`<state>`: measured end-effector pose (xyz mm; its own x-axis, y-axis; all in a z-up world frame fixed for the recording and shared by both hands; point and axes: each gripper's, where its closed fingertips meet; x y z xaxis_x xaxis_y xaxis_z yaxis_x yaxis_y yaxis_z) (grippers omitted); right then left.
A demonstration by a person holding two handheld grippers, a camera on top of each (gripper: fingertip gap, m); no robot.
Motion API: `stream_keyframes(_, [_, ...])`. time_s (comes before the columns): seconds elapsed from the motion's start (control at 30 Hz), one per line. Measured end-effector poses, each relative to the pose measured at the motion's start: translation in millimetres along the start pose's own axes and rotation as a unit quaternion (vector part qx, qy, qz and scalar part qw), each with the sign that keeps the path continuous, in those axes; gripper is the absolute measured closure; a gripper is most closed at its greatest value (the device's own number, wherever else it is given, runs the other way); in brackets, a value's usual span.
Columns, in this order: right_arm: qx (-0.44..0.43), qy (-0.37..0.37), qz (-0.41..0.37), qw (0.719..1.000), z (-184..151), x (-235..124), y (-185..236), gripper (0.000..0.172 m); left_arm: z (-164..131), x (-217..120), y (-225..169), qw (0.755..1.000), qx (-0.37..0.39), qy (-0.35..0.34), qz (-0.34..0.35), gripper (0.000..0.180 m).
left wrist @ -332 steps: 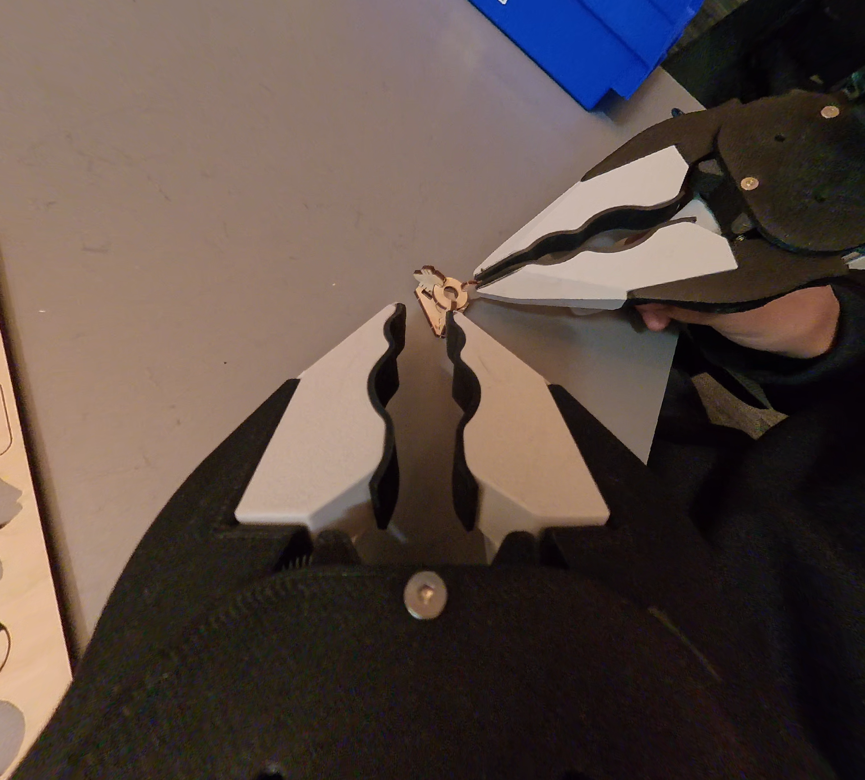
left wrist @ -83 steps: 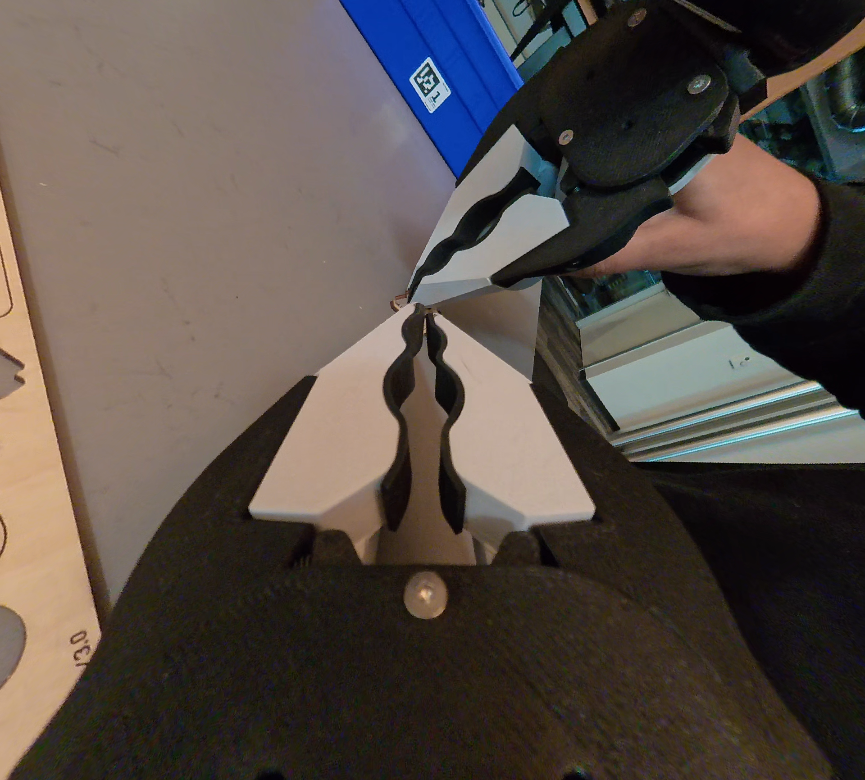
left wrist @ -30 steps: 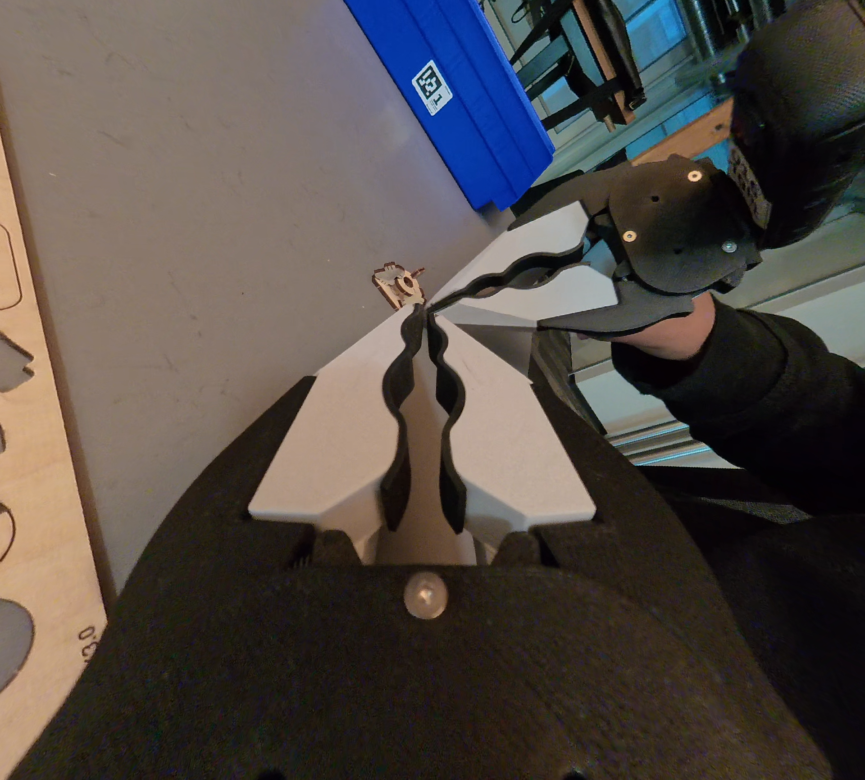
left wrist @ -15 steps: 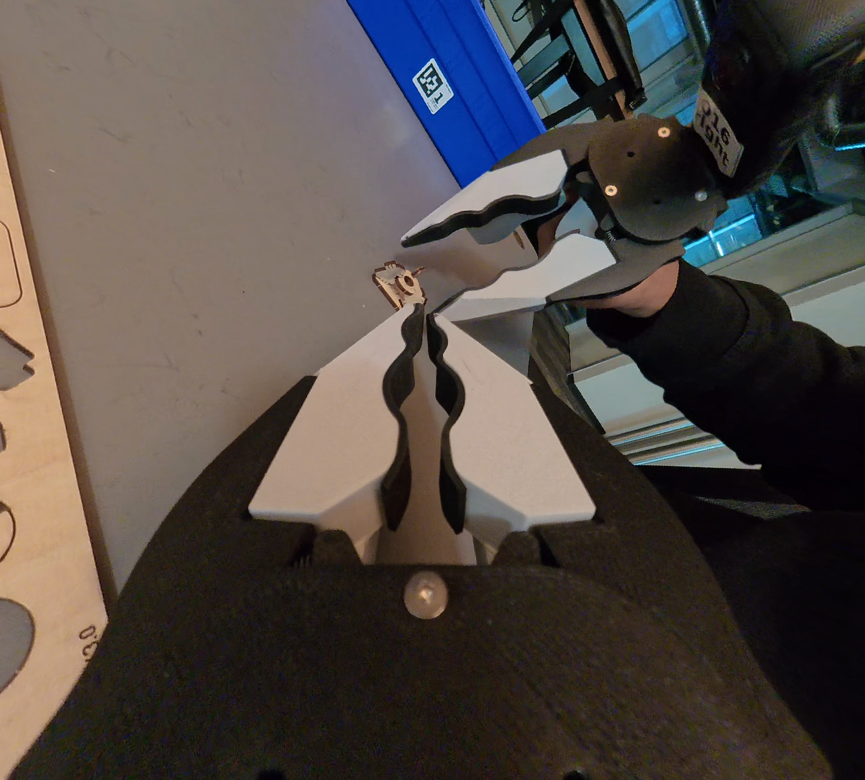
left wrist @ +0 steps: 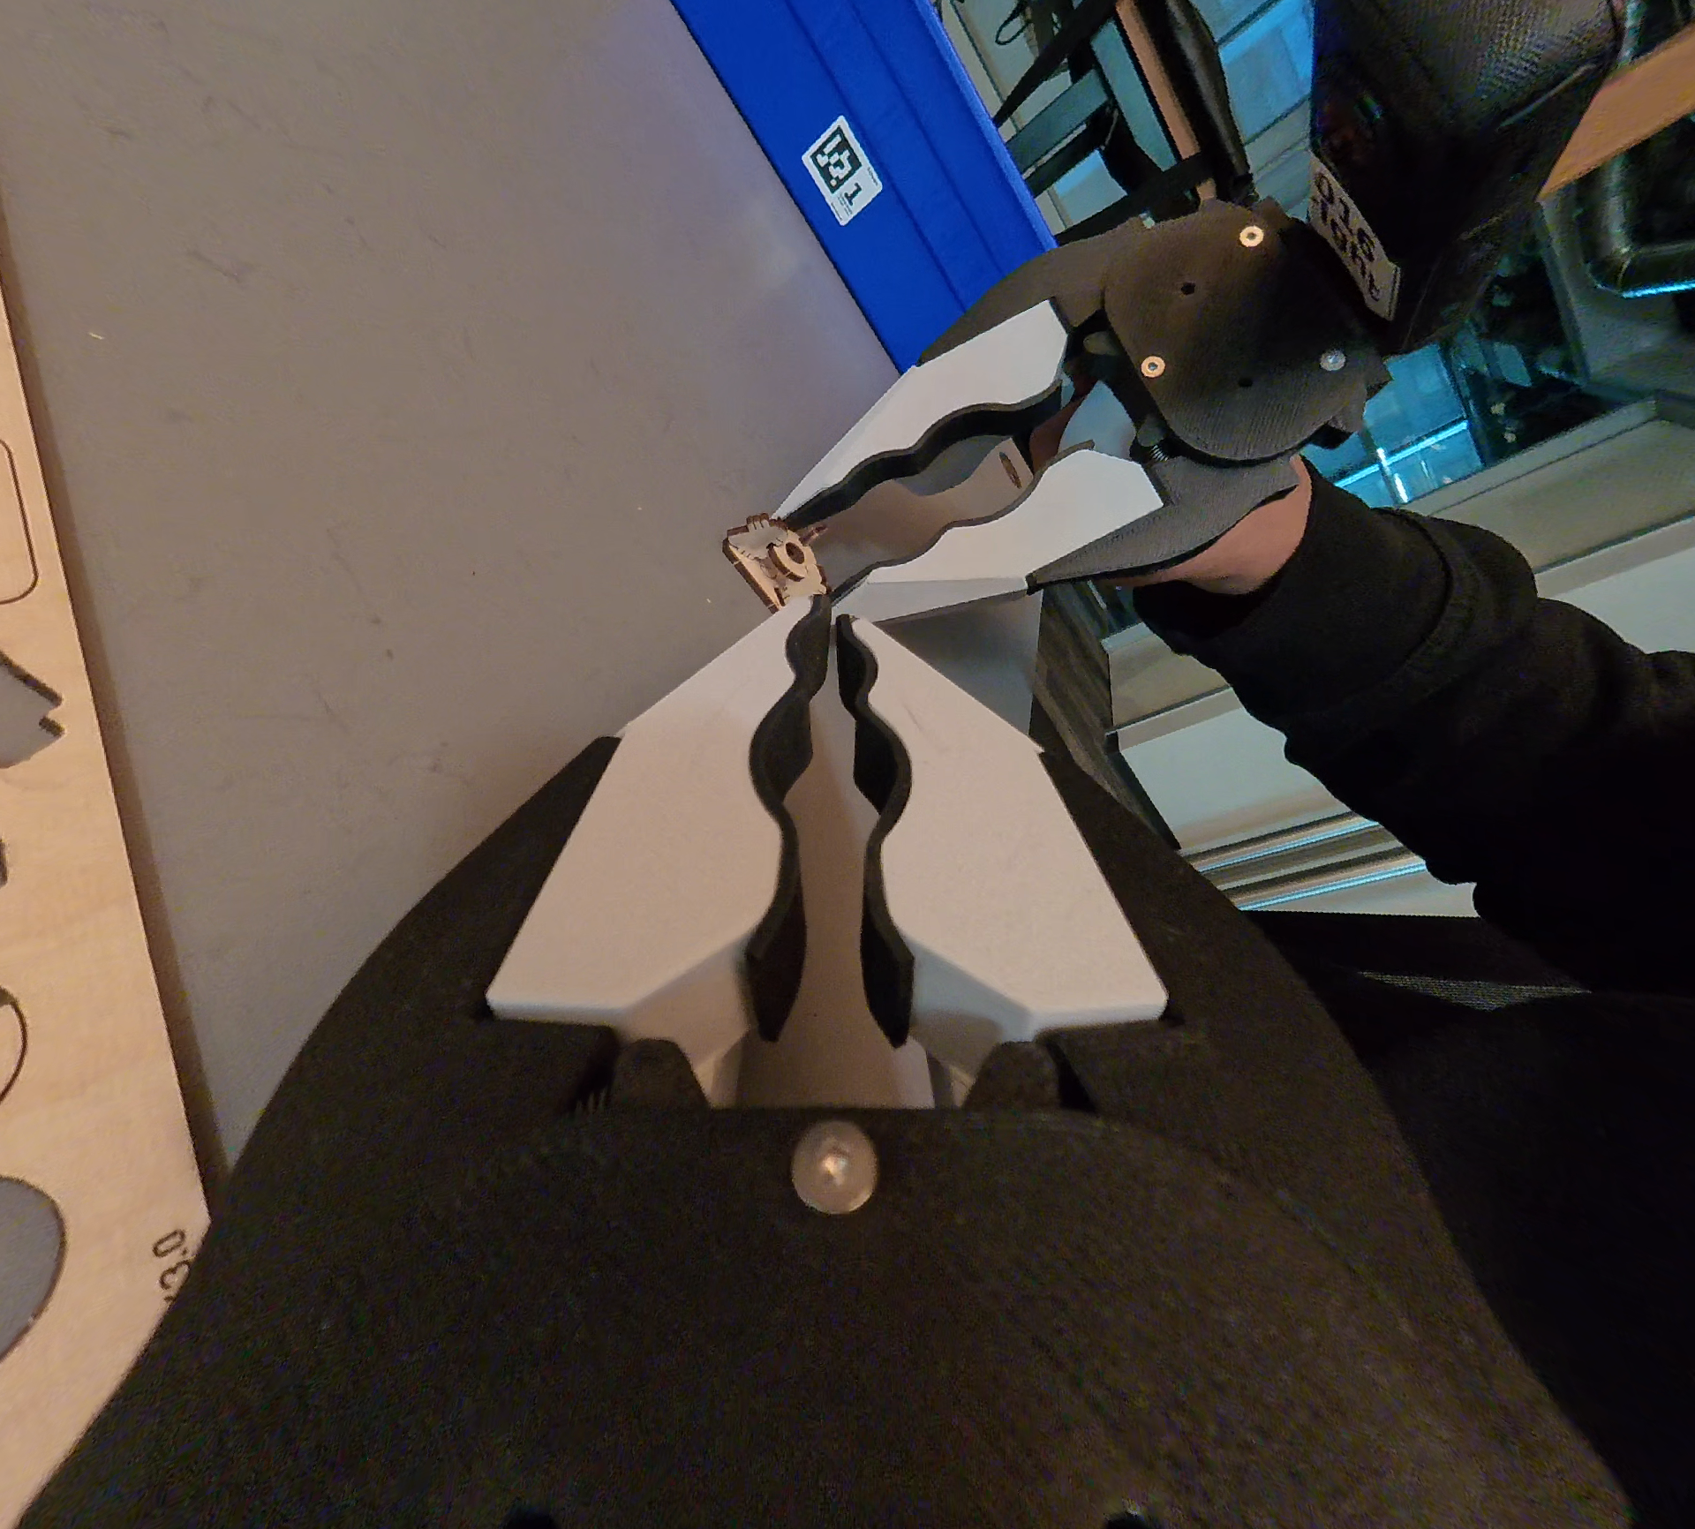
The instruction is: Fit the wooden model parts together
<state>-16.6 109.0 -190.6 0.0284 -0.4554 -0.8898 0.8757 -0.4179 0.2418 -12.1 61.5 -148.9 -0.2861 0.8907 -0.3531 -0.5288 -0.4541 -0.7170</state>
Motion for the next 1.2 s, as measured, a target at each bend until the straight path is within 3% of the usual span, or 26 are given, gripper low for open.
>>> stream_keyframes(0.9, [0.002, -0.063, -0.009, 0.998, 2, 0, -1, 0.146, 1, 0, 0, 1.000, -0.003, -0.002, -0.002, 0.180])
stream_keyframes(1.1, [0.027, -0.161, 0.033, 0.986, 22, -16, 14, 0.146, 6, -4, -1, 1.000, -0.014, -0.018, -0.014, 0.177])
stream_keyframes(1.2, [0.057, -0.275, 0.122, 0.952, 50, -40, 38, 0.146, 11, -8, -6, 0.999, -0.018, -0.033, -0.036, 0.171])
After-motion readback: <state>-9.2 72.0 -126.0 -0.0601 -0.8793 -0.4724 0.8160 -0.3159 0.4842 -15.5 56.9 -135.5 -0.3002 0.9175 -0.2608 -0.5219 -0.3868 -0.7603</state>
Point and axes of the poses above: each gripper's, where its closed fingertips meet, x out along the fingers, z out of its top, y = z × x across the jaws, and after that the axes turned 12 degrees about z, right-handed
